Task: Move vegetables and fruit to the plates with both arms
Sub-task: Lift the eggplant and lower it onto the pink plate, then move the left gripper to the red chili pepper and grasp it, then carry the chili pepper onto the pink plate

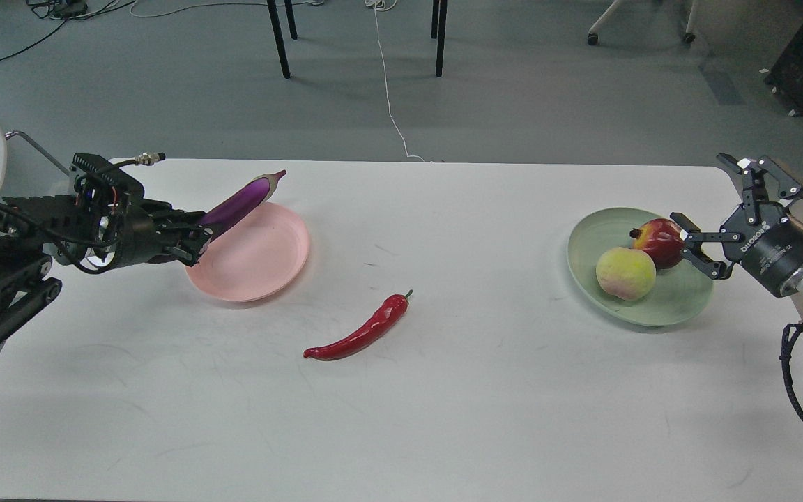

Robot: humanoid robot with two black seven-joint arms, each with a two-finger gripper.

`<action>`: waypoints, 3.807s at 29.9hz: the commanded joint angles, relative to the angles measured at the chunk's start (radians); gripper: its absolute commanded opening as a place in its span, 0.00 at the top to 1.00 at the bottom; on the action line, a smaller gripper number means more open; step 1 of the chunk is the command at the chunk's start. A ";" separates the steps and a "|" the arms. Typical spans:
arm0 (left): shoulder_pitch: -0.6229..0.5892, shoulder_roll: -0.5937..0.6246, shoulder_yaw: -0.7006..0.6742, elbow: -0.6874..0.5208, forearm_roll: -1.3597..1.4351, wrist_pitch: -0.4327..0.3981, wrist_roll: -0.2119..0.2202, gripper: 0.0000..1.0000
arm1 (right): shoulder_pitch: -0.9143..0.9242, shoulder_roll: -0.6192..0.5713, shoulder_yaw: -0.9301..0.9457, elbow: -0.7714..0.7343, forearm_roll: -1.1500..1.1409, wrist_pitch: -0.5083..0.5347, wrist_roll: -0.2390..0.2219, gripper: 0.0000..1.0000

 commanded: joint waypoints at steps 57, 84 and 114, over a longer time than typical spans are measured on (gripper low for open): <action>0.230 -0.288 -0.037 -0.242 0.109 0.115 0.021 0.05 | -0.010 -0.042 0.001 0.004 -0.001 0.004 0.000 0.03; 0.219 -0.315 -0.029 -0.190 0.109 0.130 0.027 0.46 | -0.010 -0.054 0.001 0.004 0.000 0.007 0.000 0.03; 0.052 -0.131 -0.035 -0.236 0.109 0.054 0.023 0.90 | -0.010 -0.050 0.001 0.003 -0.001 0.004 0.000 0.03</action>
